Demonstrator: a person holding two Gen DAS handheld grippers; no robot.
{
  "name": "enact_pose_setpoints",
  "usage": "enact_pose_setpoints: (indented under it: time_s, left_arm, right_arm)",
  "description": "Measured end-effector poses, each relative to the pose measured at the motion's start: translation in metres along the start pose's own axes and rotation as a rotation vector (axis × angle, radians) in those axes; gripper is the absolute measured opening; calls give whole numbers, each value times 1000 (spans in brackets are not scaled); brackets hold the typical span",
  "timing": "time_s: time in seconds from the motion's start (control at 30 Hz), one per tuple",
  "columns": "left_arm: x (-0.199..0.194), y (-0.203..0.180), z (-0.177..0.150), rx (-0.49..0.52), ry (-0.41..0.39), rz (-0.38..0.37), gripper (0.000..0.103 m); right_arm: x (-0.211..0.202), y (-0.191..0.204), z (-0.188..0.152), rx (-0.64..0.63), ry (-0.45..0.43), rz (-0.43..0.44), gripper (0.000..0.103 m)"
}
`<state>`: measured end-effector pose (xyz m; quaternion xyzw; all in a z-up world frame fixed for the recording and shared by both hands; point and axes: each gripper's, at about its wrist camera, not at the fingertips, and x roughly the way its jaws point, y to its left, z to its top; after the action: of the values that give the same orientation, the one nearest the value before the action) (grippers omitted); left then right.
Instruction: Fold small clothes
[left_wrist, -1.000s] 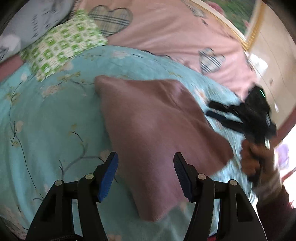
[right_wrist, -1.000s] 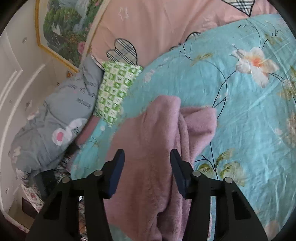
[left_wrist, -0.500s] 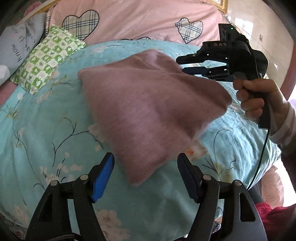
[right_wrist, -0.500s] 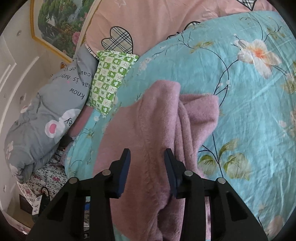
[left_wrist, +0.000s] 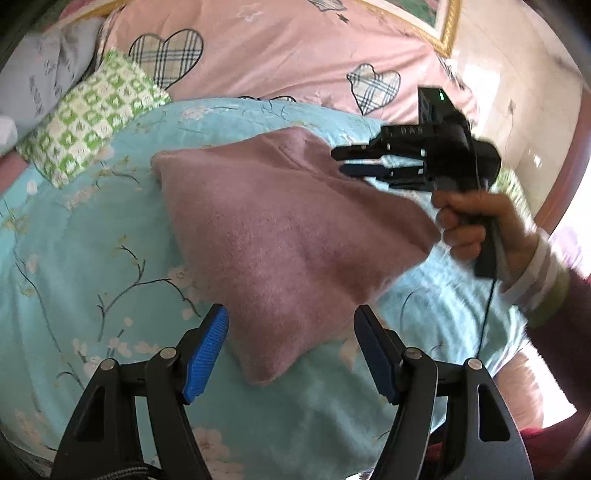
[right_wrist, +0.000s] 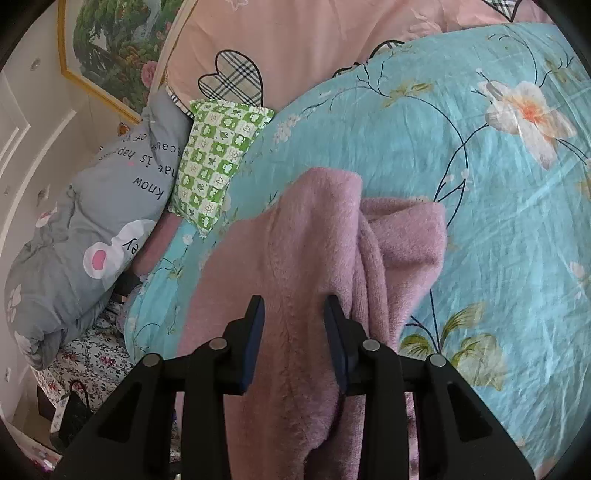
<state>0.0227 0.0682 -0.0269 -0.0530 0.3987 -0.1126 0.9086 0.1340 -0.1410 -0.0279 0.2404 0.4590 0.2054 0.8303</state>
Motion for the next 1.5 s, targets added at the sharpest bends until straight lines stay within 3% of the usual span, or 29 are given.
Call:
enact_pose_setpoints:
  time_s: [0.27, 0.57, 0.7, 0.9, 1.03, 1.2, 1.33, 1.37, 1.5]
  left_arm:
    - [30, 40, 48, -211, 21, -14, 71]
    - [48, 99, 60, -440, 24, -58, 71]
    - [54, 97, 61, -436, 33, -64, 71]
    - [65, 89, 67, -405, 43, -47, 71]
    - [68, 88, 65, -412, 49, -51, 71]
    - [75, 93, 64, -432, 60, -77, 71]
    - [82, 94, 63, -453, 69, -101, 71]
    - [84, 94, 63, -463, 78, -106, 71]
    - [73, 82, 77, -422, 79, -87, 72]
  right_arm:
    - [17, 6, 19, -63, 23, -44, 35]
    - [14, 1, 27, -88, 1, -66, 35]
    - [-5, 4, 26, -101, -66, -111, 35]
    - [12, 9, 25, -139, 20, -121, 34]
    - [15, 20, 25, -180, 11, -135, 22]
    - [27, 3, 18, -108, 65, -140, 22]
    - [23, -10, 10, -43, 52, -91, 22]
    - [25, -9, 10, -52, 60, -91, 9]
    - [-5, 5, 21, -59, -7, -23, 7]
